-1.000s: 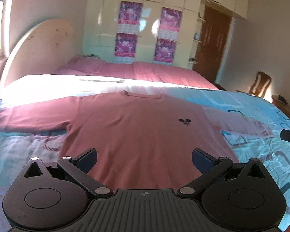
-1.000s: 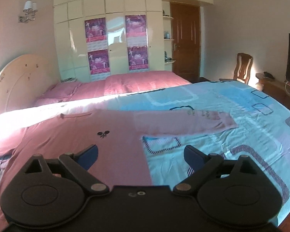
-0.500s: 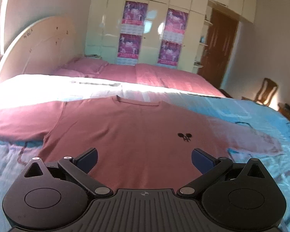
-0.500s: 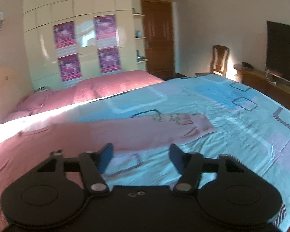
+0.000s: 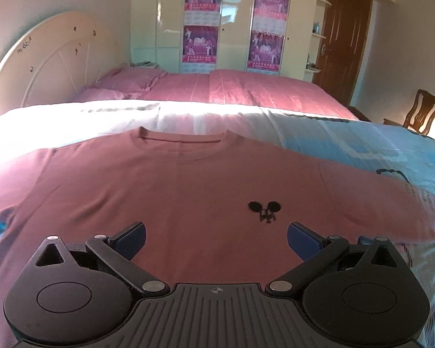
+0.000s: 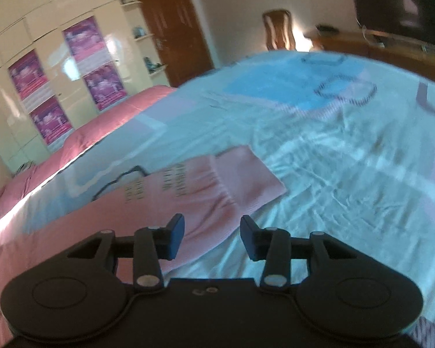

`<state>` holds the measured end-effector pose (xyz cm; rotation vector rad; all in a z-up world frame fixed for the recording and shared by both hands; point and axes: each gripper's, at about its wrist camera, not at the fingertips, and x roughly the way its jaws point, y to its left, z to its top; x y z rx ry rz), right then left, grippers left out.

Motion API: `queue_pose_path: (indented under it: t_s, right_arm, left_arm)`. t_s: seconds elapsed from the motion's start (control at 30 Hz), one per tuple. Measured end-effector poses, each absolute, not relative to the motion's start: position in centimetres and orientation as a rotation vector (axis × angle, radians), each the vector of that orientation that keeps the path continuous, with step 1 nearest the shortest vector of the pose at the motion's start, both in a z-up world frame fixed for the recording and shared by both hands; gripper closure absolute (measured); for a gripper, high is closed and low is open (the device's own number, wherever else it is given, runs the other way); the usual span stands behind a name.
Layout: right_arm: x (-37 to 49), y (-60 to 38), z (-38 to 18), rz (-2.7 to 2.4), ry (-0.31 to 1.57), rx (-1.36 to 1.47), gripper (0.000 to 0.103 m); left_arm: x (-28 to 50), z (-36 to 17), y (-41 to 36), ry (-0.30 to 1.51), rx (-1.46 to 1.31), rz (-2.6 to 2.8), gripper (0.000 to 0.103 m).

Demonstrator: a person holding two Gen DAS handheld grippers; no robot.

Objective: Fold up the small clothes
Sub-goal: 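Reach the right tool to the sleeve cuff nearest it and grasp, then fold the held sleeve across the shirt body with the right tool, release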

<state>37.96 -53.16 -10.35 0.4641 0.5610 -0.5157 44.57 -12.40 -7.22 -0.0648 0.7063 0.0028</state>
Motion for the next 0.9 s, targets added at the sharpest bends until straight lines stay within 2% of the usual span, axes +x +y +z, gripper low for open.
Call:
queue_pose_path:
  t_s: [0.17,0.53,0.6,0.67,0.8,0.9]
  right_arm:
    - [39.0,-56.7,-12.8,-0.519,0.569,0.585,0.060]
    - [38.2,-60.3,-15.0,-0.404,0.457,0.864,0.063]
    - [38.5,-60.4,-14.9,-0.429,0.462,0.831,0.085]
    - [38.9,-61.2,-14.9,-0.479,0.480,0.821,0.097]
    - [40.8,-60.2,-13.6,-0.495,0.553,0.627,0.095]
    - [41.6,-59.9,-13.7,-0.515,0.587,0.593,0.095]
  left_arm:
    - [46.8,-8.0,-14.5,0.723,-0.046,0.008,0.000]
    - [48.1,-8.4,-16.2,0.740,-0.031,0.024,0.000]
    - [48.4,-8.4,-16.1,0.740,-0.022,0.030,0.000]
    - [48.6,-8.5,-15.7,0.738,0.002,0.050,0.000]
    - [49.6,-9.9,-13.9,0.823,0.023,0.089,0.000]
    - [49.1,-10.0,-11.6,0.830,-0.021,0.090,0.000]
